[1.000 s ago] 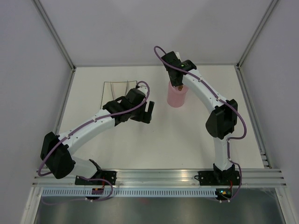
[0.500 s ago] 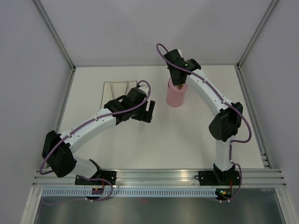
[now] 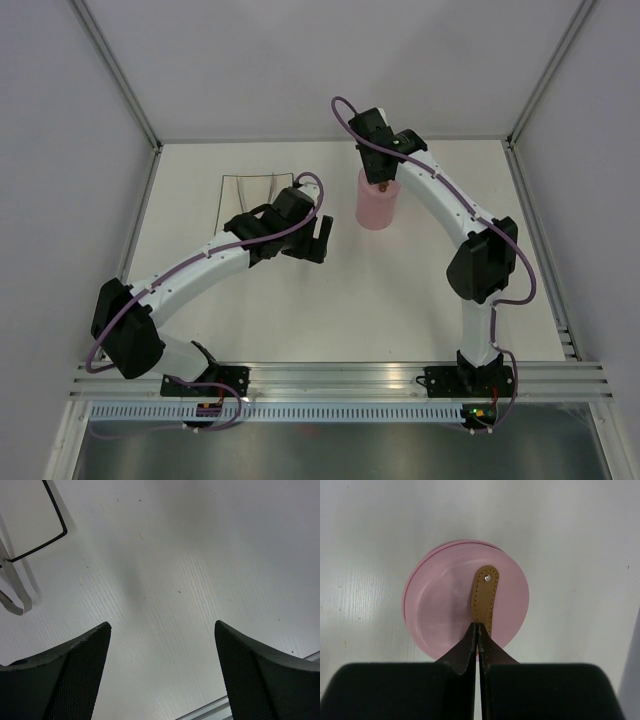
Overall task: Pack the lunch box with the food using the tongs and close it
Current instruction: Close the box lid on the packing box.
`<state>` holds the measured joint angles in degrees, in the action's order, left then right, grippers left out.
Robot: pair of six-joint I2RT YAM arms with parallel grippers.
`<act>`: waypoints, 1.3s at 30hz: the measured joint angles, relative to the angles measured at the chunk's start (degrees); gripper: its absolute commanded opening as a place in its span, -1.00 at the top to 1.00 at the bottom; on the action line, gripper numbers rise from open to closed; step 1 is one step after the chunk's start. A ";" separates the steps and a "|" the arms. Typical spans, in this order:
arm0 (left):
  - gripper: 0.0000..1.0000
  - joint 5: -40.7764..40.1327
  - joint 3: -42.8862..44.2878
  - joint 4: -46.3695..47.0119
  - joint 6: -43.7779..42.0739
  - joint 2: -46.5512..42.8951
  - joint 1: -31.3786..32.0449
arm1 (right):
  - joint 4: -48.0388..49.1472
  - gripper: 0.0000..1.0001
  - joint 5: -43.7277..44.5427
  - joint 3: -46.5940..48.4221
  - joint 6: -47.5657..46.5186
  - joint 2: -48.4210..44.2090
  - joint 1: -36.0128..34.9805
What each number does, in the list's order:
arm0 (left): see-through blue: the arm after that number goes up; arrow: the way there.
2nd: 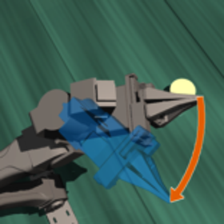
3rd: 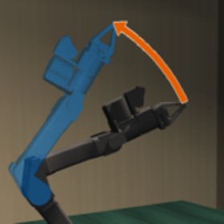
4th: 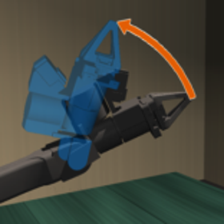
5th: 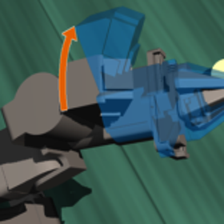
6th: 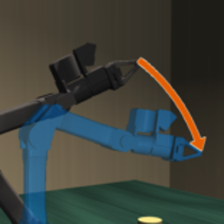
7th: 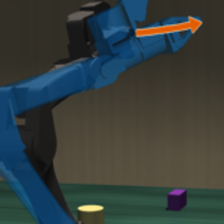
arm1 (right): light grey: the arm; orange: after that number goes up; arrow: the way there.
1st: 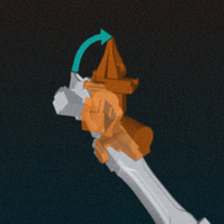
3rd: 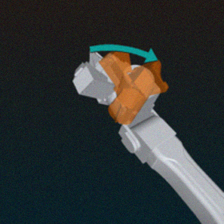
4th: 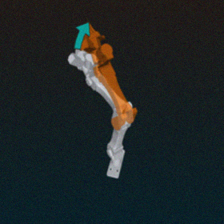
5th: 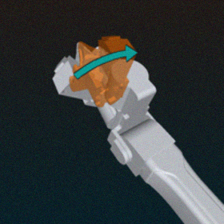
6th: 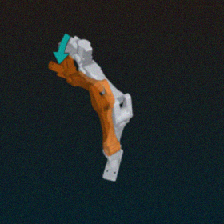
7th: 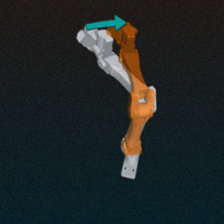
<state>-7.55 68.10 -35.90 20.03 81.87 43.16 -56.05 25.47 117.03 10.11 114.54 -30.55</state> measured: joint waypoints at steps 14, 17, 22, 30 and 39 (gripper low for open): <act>-0.77 2.16 1.97 0.02 0.02 2.27 0.00 | 6.45 0.99 -1.57 -1.53 -1.97 2.58 0.02; -0.77 2.14 2.54 0.04 0.02 2.73 0.00 | 7.17 0.99 -2.80 -1.73 -2.89 2.58 0.02; -0.79 1.88 5.05 0.81 0.04 3.17 -0.28 | 8.44 0.95 -5.25 -1.86 -4.00 2.58 0.11; -0.64 4.90 16.17 7.30 3.21 9.68 -9.11 | 11.10 0.96 -13.35 -2.34 -4.33 2.54 1.44; -0.60 6.47 31.71 11.19 4.81 24.35 -12.04 | 14.10 0.99 -21.53 -2.34 -1.46 2.43 6.27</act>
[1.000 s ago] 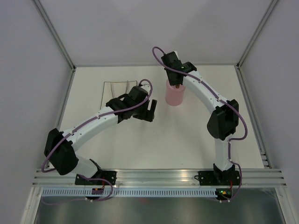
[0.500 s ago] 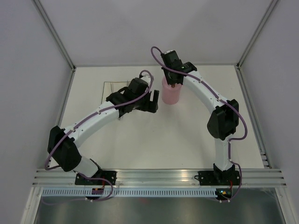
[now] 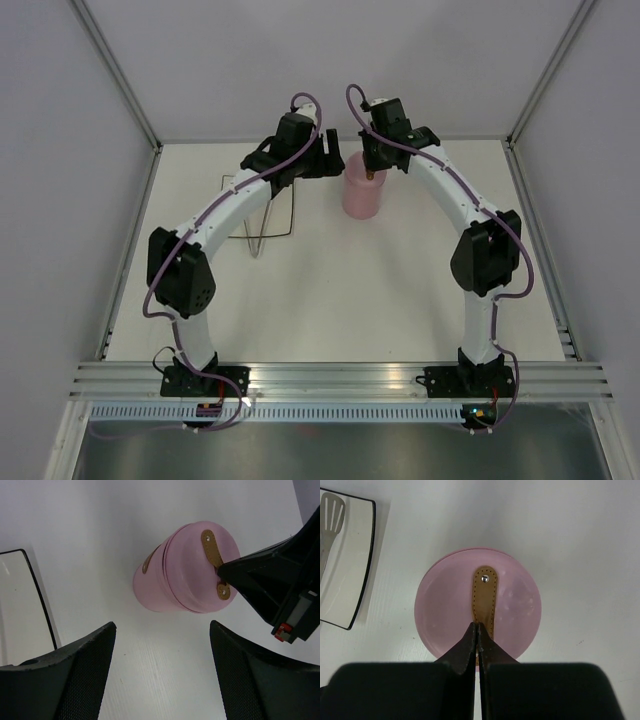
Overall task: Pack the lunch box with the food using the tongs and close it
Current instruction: Close the box lid on the packing box.
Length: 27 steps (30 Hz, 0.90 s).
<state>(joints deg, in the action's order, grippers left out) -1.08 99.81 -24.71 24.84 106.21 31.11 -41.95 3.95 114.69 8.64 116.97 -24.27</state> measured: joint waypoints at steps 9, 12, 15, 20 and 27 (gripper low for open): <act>-0.60 0.24 4.76 -0.02 0.50 5.86 0.24 | -0.72 0.99 -1.86 0.61 0.61 0.04 1.88; -0.60 0.11 5.68 0.07 0.50 6.86 0.22 | -0.92 0.99 -2.95 0.61 0.81 0.22 1.88; -0.59 -0.33 5.79 0.07 0.50 7.72 0.22 | -0.90 0.99 -4.28 0.61 1.25 0.33 1.95; -0.57 -0.35 6.34 0.00 0.48 9.55 0.22 | -0.94 0.99 -6.62 1.40 1.55 0.85 1.90; -0.56 -0.33 8.50 0.11 0.46 12.09 0.22 | -0.74 0.99 -8.79 3.74 1.55 1.53 1.70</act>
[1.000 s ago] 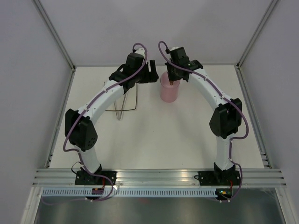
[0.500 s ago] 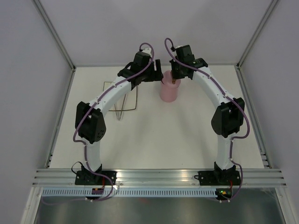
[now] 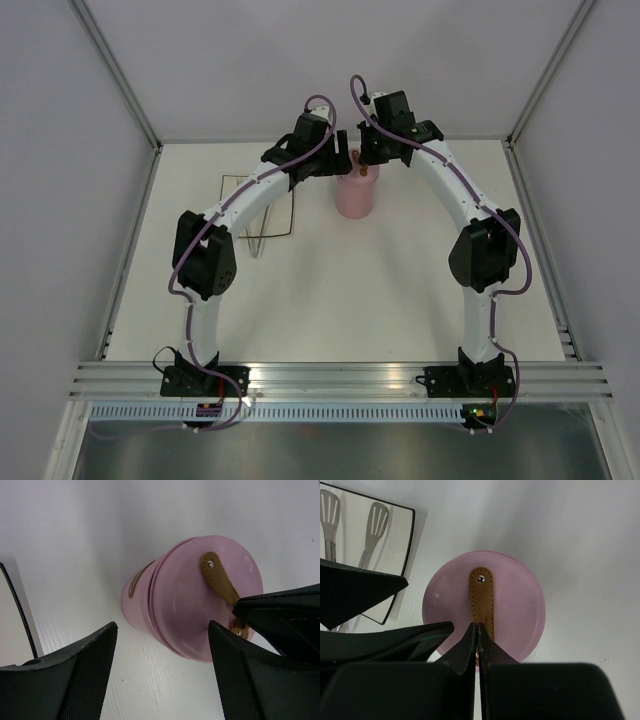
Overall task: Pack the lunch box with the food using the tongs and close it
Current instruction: Close the box lid on the packing box.
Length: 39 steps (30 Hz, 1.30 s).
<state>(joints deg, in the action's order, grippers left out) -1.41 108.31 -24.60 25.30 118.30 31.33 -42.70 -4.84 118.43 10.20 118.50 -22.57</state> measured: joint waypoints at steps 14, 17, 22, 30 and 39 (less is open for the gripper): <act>-0.41 -1.42 1.18 0.72 0.02 2.16 -0.50 | -0.76 0.99 -1.38 3.21 0.09 3.13 -0.09; -0.39 -1.27 1.16 0.79 0.07 2.95 -0.72 | -0.90 0.99 -1.42 2.29 0.09 3.23 -0.13; -0.37 -1.42 0.68 1.62 0.15 3.02 -0.66 | -0.02 0.26 -1.97 1.42 1.36 3.15 -0.20; -0.37 -2.10 -0.09 3.26 0.11 2.89 -0.37 | -0.07 -0.01 -3.48 2.91 6.12 1.14 1.09; -0.31 -3.04 -0.28 3.52 -0.02 2.73 -0.07 | 5.79 0.99 -2.73 3.06 12.57 -5.57 8.61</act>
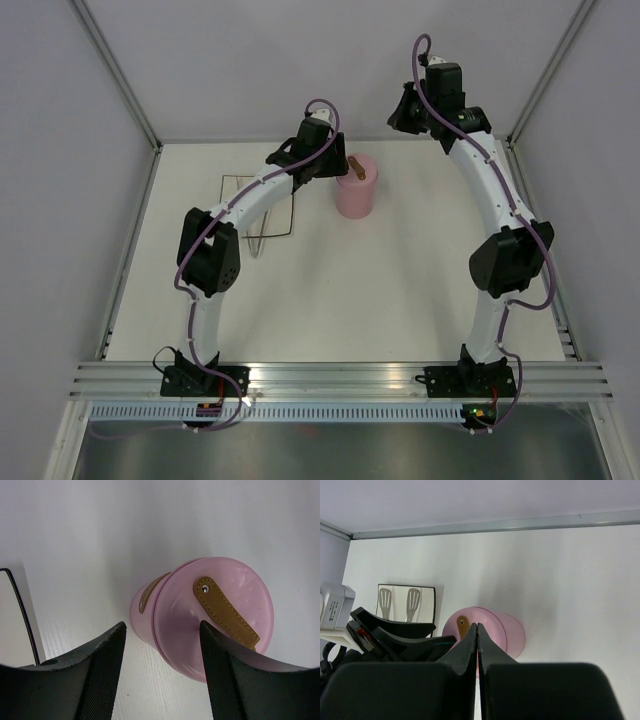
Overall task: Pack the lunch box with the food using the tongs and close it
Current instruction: Close the box lid on the packing box.
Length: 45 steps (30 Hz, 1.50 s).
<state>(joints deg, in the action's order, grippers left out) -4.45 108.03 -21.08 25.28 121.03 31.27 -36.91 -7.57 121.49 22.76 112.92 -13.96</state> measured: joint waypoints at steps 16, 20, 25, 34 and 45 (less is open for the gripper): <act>-0.30 -1.66 -0.55 1.42 -0.81 -0.13 1.09 | 3.91 0.99 3.45 -11.13 -5.20 5.66 -5.99; -0.24 -2.05 -0.63 1.55 -0.90 -0.13 1.11 | 7.10 0.99 4.50 -13.16 -5.40 5.05 -6.40; -0.13 -2.03 -1.38 2.54 -0.85 -0.39 1.27 | 7.91 0.99 6.36 -14.62 -5.42 3.93 -6.38; -0.12 -4.79 -4.39 0.20 -2.80 -4.09 2.38 | 6.60 0.99 7.23 -20.90 -3.93 -1.92 -5.42; 0.20 -5.70 5.81 -6.95 -9.97 -4.33 4.31 | 6.54 0.49 8.92 -23.87 -0.22 -7.34 -2.75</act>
<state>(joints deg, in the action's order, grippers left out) -10.15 113.84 -28.03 15.31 116.71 35.57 -30.37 1.34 97.62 22.55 105.58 -16.71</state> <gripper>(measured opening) 0.405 0.145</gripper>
